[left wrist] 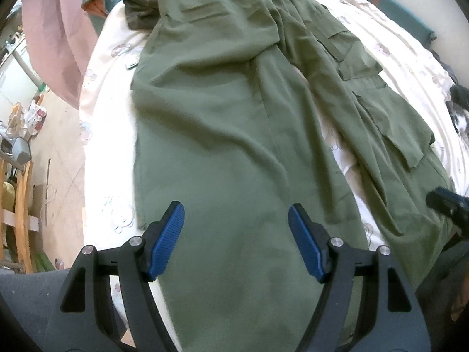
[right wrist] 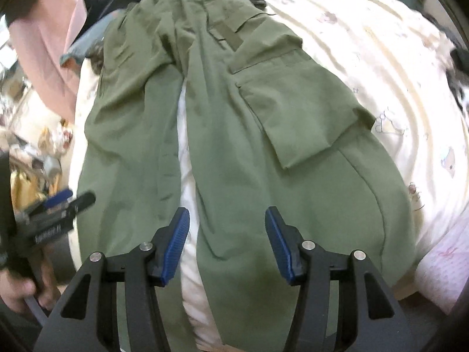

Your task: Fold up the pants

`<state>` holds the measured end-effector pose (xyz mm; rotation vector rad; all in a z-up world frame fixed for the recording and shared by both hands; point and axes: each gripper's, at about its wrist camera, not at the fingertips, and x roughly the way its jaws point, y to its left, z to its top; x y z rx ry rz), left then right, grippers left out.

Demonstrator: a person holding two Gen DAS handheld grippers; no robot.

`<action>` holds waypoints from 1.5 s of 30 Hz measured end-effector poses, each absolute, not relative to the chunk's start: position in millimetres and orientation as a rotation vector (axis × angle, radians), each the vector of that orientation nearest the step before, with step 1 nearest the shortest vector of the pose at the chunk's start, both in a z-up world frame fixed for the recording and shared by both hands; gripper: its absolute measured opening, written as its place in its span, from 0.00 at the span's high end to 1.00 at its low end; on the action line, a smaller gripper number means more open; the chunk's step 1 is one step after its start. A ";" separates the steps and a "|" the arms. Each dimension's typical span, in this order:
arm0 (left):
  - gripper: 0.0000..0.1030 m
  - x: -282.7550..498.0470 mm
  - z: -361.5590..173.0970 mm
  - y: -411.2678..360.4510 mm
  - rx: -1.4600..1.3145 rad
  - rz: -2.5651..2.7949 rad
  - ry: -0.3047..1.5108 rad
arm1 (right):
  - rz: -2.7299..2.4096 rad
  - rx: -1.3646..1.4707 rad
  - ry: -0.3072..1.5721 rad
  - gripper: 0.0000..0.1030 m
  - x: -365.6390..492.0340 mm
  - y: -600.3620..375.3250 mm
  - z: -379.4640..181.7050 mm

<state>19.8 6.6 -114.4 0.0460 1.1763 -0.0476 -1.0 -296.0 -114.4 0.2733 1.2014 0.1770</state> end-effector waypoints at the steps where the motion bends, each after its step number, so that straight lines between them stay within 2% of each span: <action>1: 0.32 18.2 -113.1 7.9 0.046 -0.042 1.178 | 0.172 0.296 1.197 0.46 4.2 -292.4 -113.8; 10: 0.32 21.3 -85.1 25.3 0.015 0.038 1.154 | 0.181 0.463 1.097 0.46 17.1 -296.3 -103.9; 21: 0.32 29.4 -85.3 36.8 0.082 0.104 1.108 | 0.164 0.483 1.084 0.46 12.7 -306.5 -101.5; 28: 0.32 36.4 -95.4 40.4 0.059 0.077 1.102 | 0.150 0.388 1.047 0.46 2.1 -316.4 -88.1; 37: 0.32 29.7 -99.2 26.6 0.030 -0.037 1.102 | 0.010 0.250 1.182 0.45 26.6 -368.5 -68.0; 41: 0.32 25.3 -90.7 24.6 0.024 -0.069 1.073 | -0.090 0.217 1.361 0.45 40.7 -386.8 -109.3; 45: 0.31 25.3 -88.3 32.1 -0.014 -0.070 1.075 | -0.223 0.195 1.428 0.45 38.8 -396.4 -149.8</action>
